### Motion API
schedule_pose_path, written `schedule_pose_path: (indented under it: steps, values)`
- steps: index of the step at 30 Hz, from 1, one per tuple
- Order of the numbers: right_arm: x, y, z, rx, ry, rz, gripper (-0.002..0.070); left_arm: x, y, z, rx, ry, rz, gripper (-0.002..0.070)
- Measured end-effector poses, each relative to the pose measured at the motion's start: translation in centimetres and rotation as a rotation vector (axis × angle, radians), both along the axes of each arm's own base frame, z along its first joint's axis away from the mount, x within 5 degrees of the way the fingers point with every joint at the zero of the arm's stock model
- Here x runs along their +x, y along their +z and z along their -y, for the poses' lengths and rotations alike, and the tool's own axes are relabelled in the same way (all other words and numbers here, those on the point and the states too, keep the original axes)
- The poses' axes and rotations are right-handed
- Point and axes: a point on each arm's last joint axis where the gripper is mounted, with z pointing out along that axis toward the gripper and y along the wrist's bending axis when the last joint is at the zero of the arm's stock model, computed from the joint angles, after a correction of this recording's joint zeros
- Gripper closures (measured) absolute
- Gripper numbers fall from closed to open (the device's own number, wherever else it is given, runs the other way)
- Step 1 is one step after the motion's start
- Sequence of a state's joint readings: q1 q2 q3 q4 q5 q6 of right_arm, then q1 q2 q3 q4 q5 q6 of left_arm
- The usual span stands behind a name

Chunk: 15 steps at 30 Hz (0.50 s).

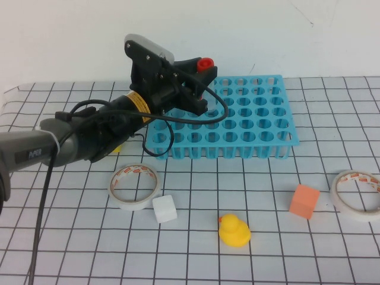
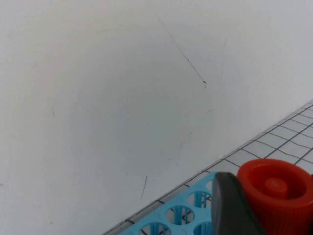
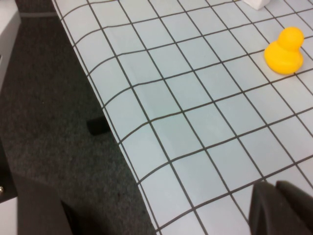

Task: Place the test tubes

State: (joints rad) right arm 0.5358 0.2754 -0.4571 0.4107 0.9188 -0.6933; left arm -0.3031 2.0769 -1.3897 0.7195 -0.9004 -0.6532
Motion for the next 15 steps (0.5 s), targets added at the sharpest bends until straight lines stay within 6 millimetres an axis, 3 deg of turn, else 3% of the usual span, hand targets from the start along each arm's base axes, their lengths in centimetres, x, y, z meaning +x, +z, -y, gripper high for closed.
schedule_pose_path:
  steps: [15]
  values:
    - [0.01,-0.06,0.00,-0.001,0.000,-0.002,0.0678,-0.02,-0.20,0.10,0.041,-0.008,0.020,0.0410]
